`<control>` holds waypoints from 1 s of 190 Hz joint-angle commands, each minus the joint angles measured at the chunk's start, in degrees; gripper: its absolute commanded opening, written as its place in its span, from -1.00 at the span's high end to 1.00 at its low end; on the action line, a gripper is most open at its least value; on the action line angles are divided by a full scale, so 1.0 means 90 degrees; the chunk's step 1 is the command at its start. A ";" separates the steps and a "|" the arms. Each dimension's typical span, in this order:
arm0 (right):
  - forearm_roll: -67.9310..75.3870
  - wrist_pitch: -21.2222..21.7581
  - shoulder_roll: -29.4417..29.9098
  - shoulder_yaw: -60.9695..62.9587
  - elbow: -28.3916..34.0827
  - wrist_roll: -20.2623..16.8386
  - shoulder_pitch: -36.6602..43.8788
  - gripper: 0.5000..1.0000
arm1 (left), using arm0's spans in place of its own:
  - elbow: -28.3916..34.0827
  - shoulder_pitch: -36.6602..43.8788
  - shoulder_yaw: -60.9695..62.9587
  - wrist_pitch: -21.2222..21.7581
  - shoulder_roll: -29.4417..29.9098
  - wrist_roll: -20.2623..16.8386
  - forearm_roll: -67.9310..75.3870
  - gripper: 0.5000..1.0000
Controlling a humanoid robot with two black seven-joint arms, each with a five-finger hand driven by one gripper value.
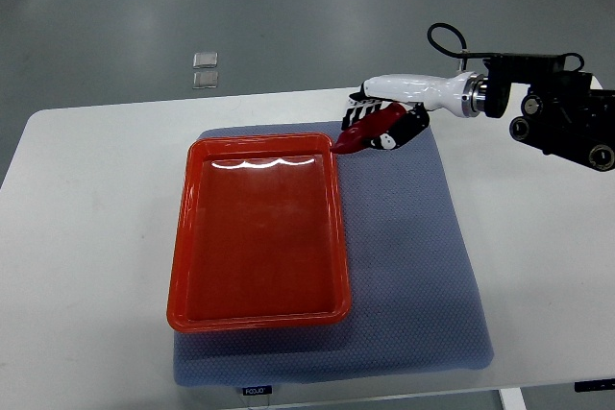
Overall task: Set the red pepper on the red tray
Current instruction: 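Carry the pepper over the red tray and lower it inside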
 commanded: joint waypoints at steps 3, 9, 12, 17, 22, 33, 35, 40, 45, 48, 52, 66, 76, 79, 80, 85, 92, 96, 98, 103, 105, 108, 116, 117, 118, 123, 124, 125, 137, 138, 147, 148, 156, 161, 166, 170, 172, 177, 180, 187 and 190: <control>0.0228 0.0014 0.0534 -0.0009 -0.0062 -0.0028 0.0017 1.00 | -0.0010 -0.0002 0.0000 -0.0001 0.0000 0.0004 0.0000 -1.00; 0.0286 0.0024 0.0749 -0.0028 -0.0091 -0.0028 0.0008 1.00 | -0.0010 0.0008 0.0000 -0.0001 0.0000 0.0004 0.0000 -1.00; 0.0306 0.0024 0.0818 -0.0038 -0.0101 -0.0028 0.0008 1.00 | -0.0010 -0.0002 0.0000 -0.0001 0.0000 0.0004 0.0000 -1.00; 0.0316 0.0024 0.0974 -0.0067 -0.0140 -0.0038 0.0008 1.00 | -0.0010 0.0008 0.0000 -0.0001 0.0000 0.0004 0.0000 -1.00; 0.0316 0.0024 0.1179 -0.0097 -0.0218 -0.0038 -0.0002 1.00 | -0.0010 -0.0002 0.0000 -0.0001 0.0000 0.0004 0.0000 -1.00; 0.0306 0.0024 0.1502 -0.0107 -0.0404 -0.0038 -0.0041 1.00 | -0.0010 -0.0002 0.0000 -0.0001 0.0000 0.0004 0.0000 -1.00; 0.0296 0.0024 0.1560 -0.0107 -0.0443 -0.0038 -0.0041 1.00 | -0.0010 -0.0002 0.0000 -0.0001 0.0000 0.0004 0.0000 -1.00; 0.0277 0.0014 0.1726 -0.0107 -0.0550 -0.0038 -0.0061 1.00 | -0.0020 -0.0002 0.0000 -0.0001 0.0000 0.0004 0.0000 -1.00; 0.0286 0.0014 0.1892 -0.0116 -0.0628 -0.0038 -0.0071 1.00 | -0.0020 -0.0002 0.0000 -0.0011 0.0000 0.0004 0.0000 -1.00; 0.0286 0.0014 0.1951 -0.0116 -0.0658 -0.0038 -0.0080 1.00 | -0.0020 -0.0002 0.0000 -0.0011 0.0000 0.0004 0.0000 -1.00; 0.0286 0.0014 0.2049 -0.0116 -0.0677 -0.0038 -0.0110 1.00 | -0.0020 -0.0002 0.0000 -0.0011 0.0000 0.0004 0.0000 -1.00; 0.0277 0.0014 0.2322 -0.0155 -0.0726 -0.0038 -0.0168 1.00 | -0.0020 -0.0002 0.0010 -0.0011 0.0000 0.0004 0.0000 -1.00; 0.0247 0.0005 0.2468 -0.0340 -0.0785 -0.0038 -0.0168 1.00 | -0.0020 -0.0002 0.0010 -0.0011 0.0000 0.0004 0.0000 -1.00; 0.0247 0.0005 0.2498 -0.0390 -0.0804 -0.0038 -0.0168 1.00 | -0.0020 -0.0002 0.0010 -0.0011 0.0000 0.0004 0.0000 -1.00; 0.0247 -0.0015 0.2536 -0.0438 -0.0824 -0.0038 -0.0168 1.00 | -0.0020 -0.0002 0.0010 -0.0011 0.0000 0.0004 0.0000 -1.00; 0.0247 -0.0035 0.2605 -0.0526 -0.0863 -0.0038 -0.0168 1.00 | -0.0020 -0.0002 0.0010 -0.0011 0.0000 0.0004 0.0000 -1.00; 0.0247 -0.0054 0.2654 -0.0653 -0.0951 -0.0038 -0.0168 1.00 | -0.0030 0.0008 0.0010 -0.0011 0.0000 0.0004 0.0000 -1.00; 0.0247 -0.0054 0.2654 -0.0692 -0.0990 -0.0038 -0.0168 1.00 | -0.0030 -0.0002 0.0010 -0.0011 0.0000 0.0004 0.0000 -1.00; 0.0247 -0.0054 0.2654 -0.0712 -0.1019 -0.0038 -0.0168 1.00 | -0.0030 -0.0002 0.0010 -0.0011 0.0000 0.0004 0.0000 -1.00; 0.0238 -0.0054 0.2654 -0.0732 -0.1058 -0.0038 -0.0178 1.00 | -0.0030 -0.0002 0.0010 -0.0011 0.0000 0.0004 0.0000 -1.00; 0.0238 -0.0054 0.2654 -0.0741 -0.1087 -0.0038 -0.0188 1.00 | -0.0030 -0.0002 0.0010 -0.0011 0.0000 0.0004 0.0000 -1.00; 0.0228 -0.0064 0.2654 -0.0741 -0.1126 -0.0038 -0.0217 1.00 | -0.0030 -0.0002 0.0010 -0.0021 0.0000 0.0004 0.0000 -1.00; 0.0208 -0.0064 0.2654 -0.0741 -0.1214 -0.0038 -0.0275 1.00 | -0.0030 0.0008 0.0010 -0.0050 0.0000 0.0004 0.0000 -1.00; 0.0208 -0.0064 0.2654 -0.0741 -0.1214 -0.0038 -0.0276 1.00 | -0.0030 0.0008 0.0010 -0.0050 0.0000 0.0004 0.0000 -1.00; 0.0208 -0.0054 0.2654 -0.0751 -0.1234 -0.0038 -0.0295 1.00 | -0.0030 -0.0002 0.0010 -0.0060 0.0000 0.0004 0.0000 -1.00; 0.0198 -0.0064 0.2654 -0.0751 -0.1273 -0.0038 -0.0334 1.00 | -0.0020 -0.0002 0.0010 -0.0069 0.0000 0.0004 0.0000 -1.00; 0.0198 -0.0064 0.2654 -0.0751 -0.1292 -0.0038 -0.0354 1.00 | -0.0020 0.0008 0.0010 -0.0079 0.0000 0.0004 0.0000 -1.00; 0.0198 -0.0064 0.2654 -0.0751 -0.1293 -0.0038 -0.0354 1.00 | -0.0020 0.0008 0.0010 -0.0079 0.0000 0.0004 0.0000 -1.00; 0.0179 -0.0064 0.2654 -0.0751 -0.1429 -0.0038 -0.0422 1.00 | -0.0020 -0.0002 0.0000 -0.0118 0.0000 0.0004 0.0000 -1.00; 0.0179 -0.0064 0.2654 -0.0751 -0.1429 -0.0038 -0.0422 1.00 | -0.0020 -0.0002 0.0000 -0.0118 0.0000 0.0004 0.0000 -1.00; 0.0130 -0.0103 0.2654 -0.0751 -0.1527 -0.0038 -0.0461 1.00 | -0.0020 -0.0002 0.0000 -0.0128 0.0000 0.0004 0.0000 -1.00; 0.0130 -0.0103 0.2654 -0.0751 -0.1527 -0.0038 -0.0461 1.00 | -0.0020 -0.0002 0.0000 -0.0128 0.0000 0.0004 0.0000 -1.00; 0.0081 -0.0122 0.2654 -0.0751 -0.1586 -0.0038 -0.0510 1.00 | -0.0020 0.0008 0.0000 -0.0138 0.0000 0.0004 0.0000 -1.00; 0.0052 -0.0132 0.2654 -0.0751 -0.1595 -0.0038 -0.0539 1.00 | -0.0030 0.0008 0.0010 -0.0138 0.0000 0.0004 0.0000 -1.00; 0.0042 -0.0132 0.2654 -0.0741 -0.1595 -0.0038 -0.0539 1.00 | -0.0020 0.0008 0.0010 -0.0148 0.0000 0.0004 0.0000 -1.00; 0.0052 -0.0132 0.2654 -0.0741 -0.1605 -0.0038 -0.0549 1.00 | -0.0030 0.0008 0.0010 -0.0148 0.0000 0.0004 0.0000 -1.00; 0.0052 -0.0132 0.2654 -0.0741 -0.1605 -0.0038 -0.0549 1.00 | -0.0020 0.0008 0.0010 -0.0148 0.0000 0.0004 0.0000 -1.00; 0.0052 -0.0132 0.2654 -0.0741 -0.1605 -0.0047 -0.0578 1.00 | -0.0030 0.0008 0.0010 -0.0157 0.0000 0.0004 0.0000 -1.00; 0.0052 -0.0132 0.2654 -0.0741 -0.1605 -0.0047 -0.0588 1.00 | -0.0020 0.0008 0.0010 -0.0157 0.0000 0.0004 0.0000 -1.00; 0.0062 -0.0152 0.2654 -0.0732 -0.1605 -0.0047 -0.0627 1.00 | -0.0020 0.0008 0.0010 -0.0157 0.0000 0.0004 0.0000 -1.00; 0.0071 -0.0171 0.2654 -0.0722 -0.1605 -0.0047 -0.0637 1.00 | -0.0020 0.0008 0.0010 -0.0157 0.0000 0.0004 0.0000 -1.00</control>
